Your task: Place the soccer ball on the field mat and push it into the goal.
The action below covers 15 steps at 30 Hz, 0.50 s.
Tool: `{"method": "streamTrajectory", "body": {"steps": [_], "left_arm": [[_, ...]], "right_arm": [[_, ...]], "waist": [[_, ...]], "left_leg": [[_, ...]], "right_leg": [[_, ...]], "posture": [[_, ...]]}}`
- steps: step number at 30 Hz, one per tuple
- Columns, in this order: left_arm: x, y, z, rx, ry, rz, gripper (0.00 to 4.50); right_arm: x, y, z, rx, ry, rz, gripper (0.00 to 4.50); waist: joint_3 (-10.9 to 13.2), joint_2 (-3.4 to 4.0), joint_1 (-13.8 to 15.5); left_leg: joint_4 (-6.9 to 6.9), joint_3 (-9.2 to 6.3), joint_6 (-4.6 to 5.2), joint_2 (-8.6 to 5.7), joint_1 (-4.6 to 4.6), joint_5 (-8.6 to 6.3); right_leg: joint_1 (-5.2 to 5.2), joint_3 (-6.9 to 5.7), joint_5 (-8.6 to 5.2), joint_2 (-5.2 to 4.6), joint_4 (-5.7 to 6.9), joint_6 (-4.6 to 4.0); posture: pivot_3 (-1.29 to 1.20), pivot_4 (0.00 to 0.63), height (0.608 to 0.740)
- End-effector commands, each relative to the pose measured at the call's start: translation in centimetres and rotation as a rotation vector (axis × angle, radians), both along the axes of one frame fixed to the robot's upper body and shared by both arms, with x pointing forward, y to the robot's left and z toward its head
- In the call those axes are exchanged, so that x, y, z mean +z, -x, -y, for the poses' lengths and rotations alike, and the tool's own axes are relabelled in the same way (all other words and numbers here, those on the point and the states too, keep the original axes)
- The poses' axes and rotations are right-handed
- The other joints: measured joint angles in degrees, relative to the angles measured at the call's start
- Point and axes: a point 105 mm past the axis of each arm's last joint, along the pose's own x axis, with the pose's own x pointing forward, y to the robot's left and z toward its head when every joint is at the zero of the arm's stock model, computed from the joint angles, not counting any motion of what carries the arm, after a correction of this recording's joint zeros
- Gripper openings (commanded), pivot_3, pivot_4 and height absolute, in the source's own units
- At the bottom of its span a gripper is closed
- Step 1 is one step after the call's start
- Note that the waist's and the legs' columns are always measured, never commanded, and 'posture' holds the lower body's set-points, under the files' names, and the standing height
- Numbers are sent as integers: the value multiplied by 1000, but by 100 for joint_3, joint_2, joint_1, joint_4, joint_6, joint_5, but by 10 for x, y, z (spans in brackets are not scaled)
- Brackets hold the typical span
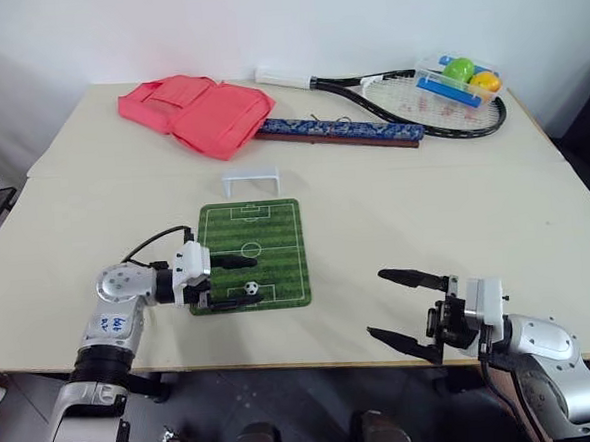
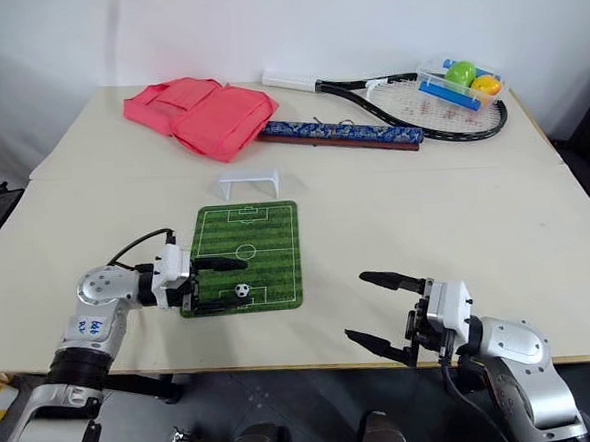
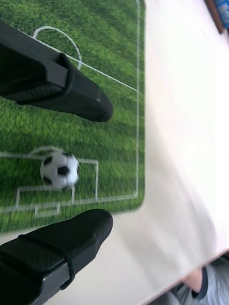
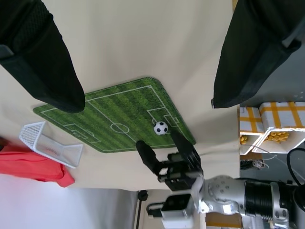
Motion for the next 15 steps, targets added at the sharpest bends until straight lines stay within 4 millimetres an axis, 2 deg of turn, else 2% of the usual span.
{"method": "streamTrajectory", "body": {"steps": [1, 5, 8, 11, 13, 15], "left_arm": [[24, 15, -13, 14, 20, 47, 3436], [25, 32, -35, 99, 19, 10, 3436], [12, 49, -47, 147, 18, -55, 2866], [-15, 72, -58, 192, 4, -144, 1945], [-22, 78, -55, 196, 15, -175, 1339], [-25, 80, -44, 181, 47, -186, 713]], "right_arm": [[5, 1, -3, 20, -20, 19, 4500], [7, -3, -3, 24, -26, 28, 4500], [10, -8, 0, 15, -22, 56, 4500], [10, -7, 4, 46, 16, 72, 4500], [12, -7, 4, 66, 27, 87, 4500], [15, -8, 3, 73, 25, 109, 4500]], "waist": [[0, 0, -22], [2, 4, -41], [4, 6, -49], [8, 14, -83], [9, 13, -79], [10, 16, -14]], "left_leg": [[0, 0, 0, 1, 0, 0], [0, -3, 1, 3, 2, -1], [-1, -3, 2, 4, 2, -2], [-4, -2, 4, 4, 2, -5], [-5, -3, 5, 6, 0, -6], [-2, -4, 5, 6, -1, -7]], "right_leg": [[0, 0, 0, 0, 0, 0], [1, 2, 0, 0, 0, 0], [1, 2, 0, 0, -1, 0], [1, 3, 0, 0, -7, -1], [1, 0, -1, 0, -10, -1], [2, -1, -1, 0, -9, -1]], "posture": [[0, 150, 740], [0, 150, 740], [0, 150, 740], [0, 150, 740], [0, 150, 740], [0, 150, 740]]}}
